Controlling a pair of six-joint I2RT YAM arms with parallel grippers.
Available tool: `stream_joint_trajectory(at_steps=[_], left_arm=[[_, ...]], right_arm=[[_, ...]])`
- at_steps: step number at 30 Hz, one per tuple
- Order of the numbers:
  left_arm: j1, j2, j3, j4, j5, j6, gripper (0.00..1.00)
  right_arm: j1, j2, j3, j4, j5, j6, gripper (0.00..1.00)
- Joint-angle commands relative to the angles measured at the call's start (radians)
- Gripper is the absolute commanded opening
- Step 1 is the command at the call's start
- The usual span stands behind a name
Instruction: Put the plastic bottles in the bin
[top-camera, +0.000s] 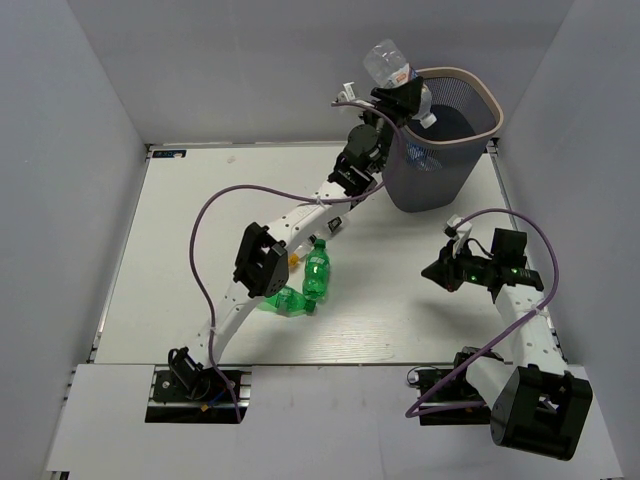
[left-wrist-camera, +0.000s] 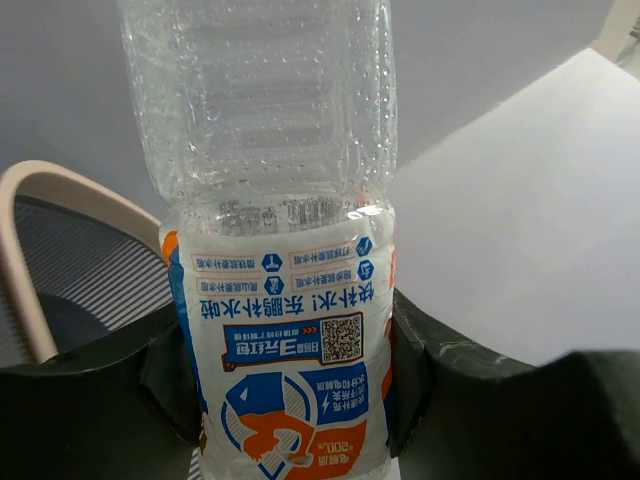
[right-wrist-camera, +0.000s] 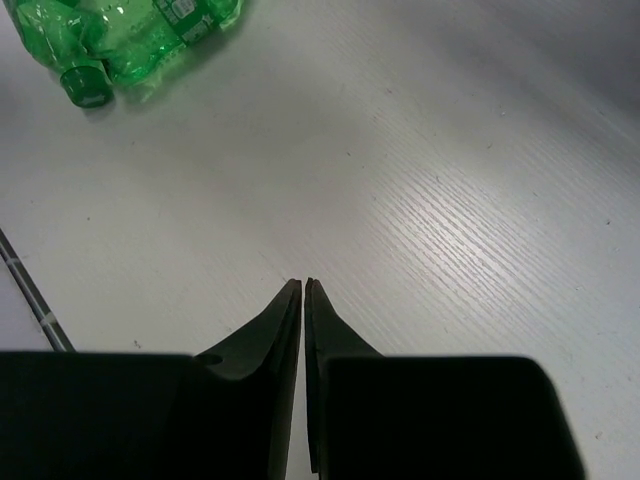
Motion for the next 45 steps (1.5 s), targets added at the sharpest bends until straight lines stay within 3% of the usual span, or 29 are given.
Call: stream_joint_trajectory(at_steps=[1, 11, 16, 20, 30, 45], left_arm=[[0.000, 0.004, 0.035, 0.011, -0.039, 0.007, 0.43], [0.000, 0.045, 0.045, 0.030, -0.071, 0.092, 0.46], [0.000, 0.045, 0.045, 0.045, -0.071, 0.165, 0.57], [0.000, 0.034, 0.026, 0.018, -0.030, 0.230, 0.58], [0.000, -0.048, -0.034, -0.071, 0.118, 0.428, 0.56], [0.000, -0.150, -0.061, -0.318, 0.155, 0.673, 0.55]], right_arm=[[0.004, 0.001, -0.013, 0.048, -0.034, 0.031, 0.10], [0.004, 0.004, -0.032, 0.092, -0.052, 0.071, 0.07], [0.004, 0.008, -0.040, 0.109, -0.052, 0.085, 0.07], [0.004, 0.011, -0.046, 0.128, -0.054, 0.104, 0.07], [0.004, 0.010, -0.063, 0.160, -0.059, 0.145, 0.07], [0.007, 0.007, -0.076, 0.197, -0.068, 0.180, 0.07]])
